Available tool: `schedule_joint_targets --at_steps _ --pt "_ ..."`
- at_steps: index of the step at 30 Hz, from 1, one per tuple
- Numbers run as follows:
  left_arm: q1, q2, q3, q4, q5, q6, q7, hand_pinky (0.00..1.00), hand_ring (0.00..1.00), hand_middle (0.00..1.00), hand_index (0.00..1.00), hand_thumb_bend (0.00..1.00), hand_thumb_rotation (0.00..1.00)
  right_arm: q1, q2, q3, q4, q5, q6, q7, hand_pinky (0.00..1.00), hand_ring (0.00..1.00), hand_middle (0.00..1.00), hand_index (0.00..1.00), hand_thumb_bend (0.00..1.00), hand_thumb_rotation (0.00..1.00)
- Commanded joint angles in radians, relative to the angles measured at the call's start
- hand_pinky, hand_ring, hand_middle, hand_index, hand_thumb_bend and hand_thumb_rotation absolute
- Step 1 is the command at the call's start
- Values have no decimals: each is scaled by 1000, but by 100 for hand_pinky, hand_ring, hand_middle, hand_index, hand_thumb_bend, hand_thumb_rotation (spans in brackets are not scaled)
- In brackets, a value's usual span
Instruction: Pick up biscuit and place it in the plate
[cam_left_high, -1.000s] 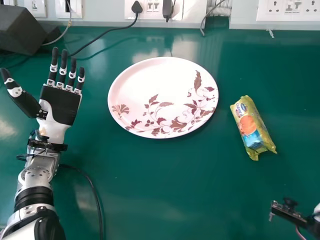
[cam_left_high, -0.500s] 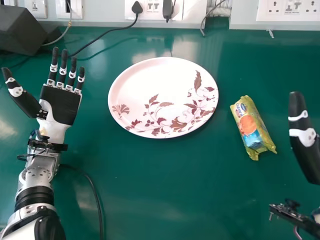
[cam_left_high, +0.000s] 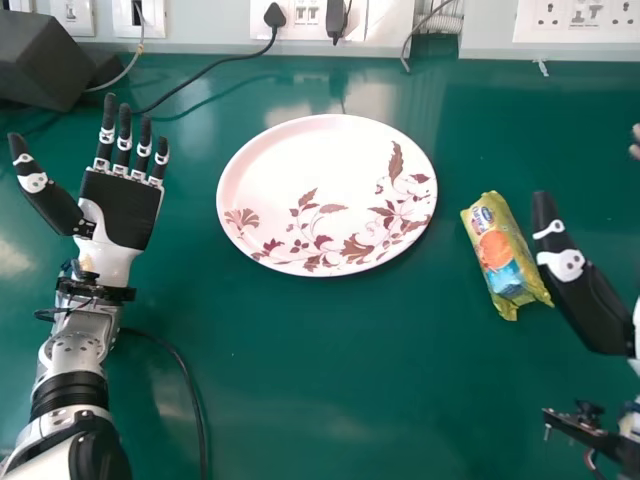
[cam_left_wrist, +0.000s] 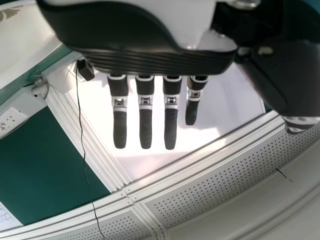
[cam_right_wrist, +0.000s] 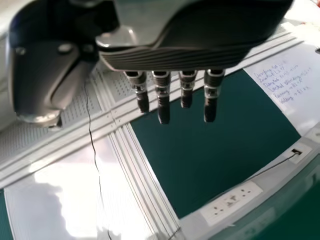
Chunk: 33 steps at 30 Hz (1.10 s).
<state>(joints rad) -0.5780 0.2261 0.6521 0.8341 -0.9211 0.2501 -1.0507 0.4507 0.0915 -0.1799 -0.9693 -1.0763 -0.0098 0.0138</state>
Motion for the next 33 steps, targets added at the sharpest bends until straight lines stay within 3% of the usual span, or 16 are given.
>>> schedule_joint_targets --at_steps 1,8,14,22,33 --pt "76 -43 5 54 10 16 7 66 73 76 92 92 72 -9 26 13 -25 -45 25 20 85 90 91 100 82 58" --pt "75 -47 3 60 15 -1 -5 67 76 81 94 94 73 -27 33 46 -47 -134 77 72 86 91 92 100 81 59" --pt "73 -48 3 63 14 2 -4 74 79 85 96 95 77 -58 21 64 -63 -218 108 150 85 90 91 100 81 59" --pt "69 -48 3 72 15 5 -13 73 76 82 95 98 77 -127 -2 72 -61 -306 135 264 86 91 91 100 81 59" --pt "68 -58 7 68 12 5 -4 81 81 91 96 100 67 -230 -33 54 -37 -379 161 457 85 91 92 100 81 59"
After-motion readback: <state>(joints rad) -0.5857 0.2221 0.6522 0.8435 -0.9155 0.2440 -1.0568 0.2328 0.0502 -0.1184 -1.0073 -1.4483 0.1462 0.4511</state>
